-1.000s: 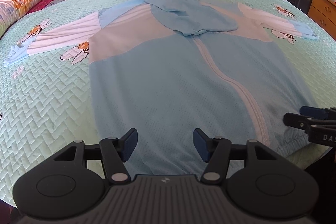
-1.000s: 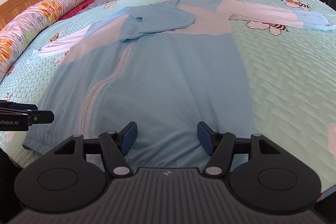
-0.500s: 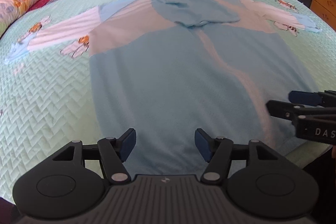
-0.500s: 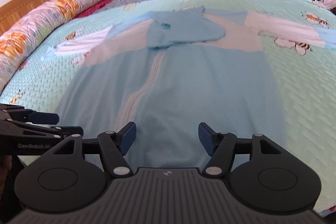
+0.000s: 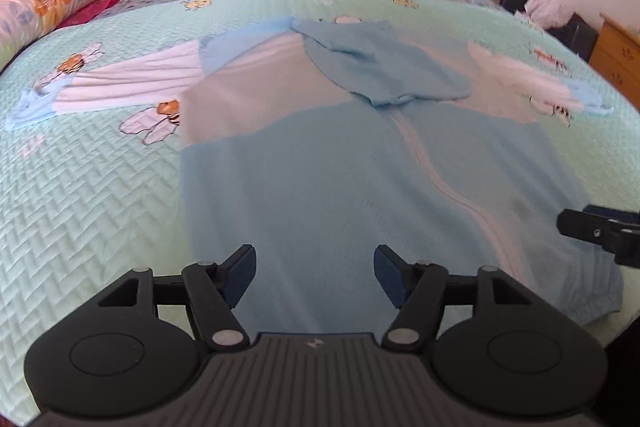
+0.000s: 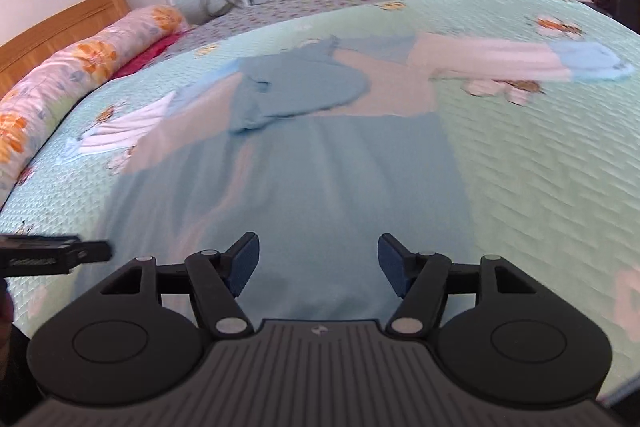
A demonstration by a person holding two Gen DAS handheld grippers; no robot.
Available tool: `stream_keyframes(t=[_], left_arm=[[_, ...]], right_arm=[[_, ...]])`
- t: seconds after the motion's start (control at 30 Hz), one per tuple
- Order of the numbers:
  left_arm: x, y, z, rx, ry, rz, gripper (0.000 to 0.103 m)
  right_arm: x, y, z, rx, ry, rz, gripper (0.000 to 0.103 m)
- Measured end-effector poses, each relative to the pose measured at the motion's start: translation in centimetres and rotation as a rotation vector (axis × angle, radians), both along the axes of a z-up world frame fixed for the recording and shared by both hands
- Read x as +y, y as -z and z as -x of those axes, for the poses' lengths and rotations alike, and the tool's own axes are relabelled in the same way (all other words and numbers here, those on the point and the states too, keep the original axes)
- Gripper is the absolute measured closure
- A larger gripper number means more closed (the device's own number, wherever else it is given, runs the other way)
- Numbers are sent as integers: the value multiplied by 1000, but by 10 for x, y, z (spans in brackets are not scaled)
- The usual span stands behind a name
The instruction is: Fold clothes
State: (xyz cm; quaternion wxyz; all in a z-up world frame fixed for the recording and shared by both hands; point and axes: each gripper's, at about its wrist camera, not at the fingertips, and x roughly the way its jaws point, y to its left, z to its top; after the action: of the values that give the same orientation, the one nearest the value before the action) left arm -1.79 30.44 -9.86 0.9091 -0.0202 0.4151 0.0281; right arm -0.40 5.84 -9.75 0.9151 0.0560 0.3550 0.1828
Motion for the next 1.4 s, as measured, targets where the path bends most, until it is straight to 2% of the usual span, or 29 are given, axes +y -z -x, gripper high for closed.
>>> stream_keyframes(t=[0.07, 0.13, 0.27, 0.33, 0.4, 0.47, 0.6, 0.67, 0.77, 0.9, 1.0, 1.03, 1.07, 1.13, 1.2, 1.3, 1.37, 1.4], left_arm=[[6, 15, -5, 54, -26, -13, 35], [21, 21, 10, 48, -52, 9, 35], [50, 11, 36, 7, -97, 76, 35], [59, 3, 29, -29, -114, 70, 35], [67, -7, 11, -68, -139, 65, 35], [72, -15, -13, -109, -157, 66, 35], [77, -19, -65, -172, -165, 18, 35], [84, -12, -86, -194, -176, 30, 35], [92, 7, -106, -213, -193, 61, 35], [94, 38, -104, -239, -195, 81, 35], [90, 38, -101, -249, -164, 67, 31], [91, 38, -102, -252, -142, 84, 27], [94, 40, -103, -251, -137, 101, 26], [98, 41, -104, -249, -151, 125, 26], [97, 39, -104, -248, -147, 121, 26], [100, 38, -103, -248, -150, 132, 26], [102, 38, -103, -250, -162, 135, 26], [103, 38, -103, -250, -168, 134, 26]], right_arm=[[9, 10, -7, 18, -18, 49, 36], [4, 23, -9, 51, 0, 100, 36], [-37, 21, 2, 45, 58, -3, 36], [-45, 10, -1, 47, 90, -61, 36], [-39, -5, -9, 2, 88, -87, 36], [-21, -18, -22, -37, 53, -80, 36], [30, -32, -50, -121, -33, 31, 37], [59, -35, -64, -172, -85, 101, 48], [101, -33, -94, -222, -136, 216, 51], [141, -15, -158, -194, -104, 294, 51], [161, 4, -202, -140, -68, 319, 51], [166, 11, -211, -117, -62, 325, 55], [170, 16, -216, -102, -60, 331, 79], [177, 21, -216, -110, -52, 343, 103], [185, 17, -205, -170, -30, 352, 103], [203, 0, -170, -341, -96, 338, 103], [220, -2, -157, -390, -158, 362, 103], [227, 2, -157, -368, -184, 374, 103]])
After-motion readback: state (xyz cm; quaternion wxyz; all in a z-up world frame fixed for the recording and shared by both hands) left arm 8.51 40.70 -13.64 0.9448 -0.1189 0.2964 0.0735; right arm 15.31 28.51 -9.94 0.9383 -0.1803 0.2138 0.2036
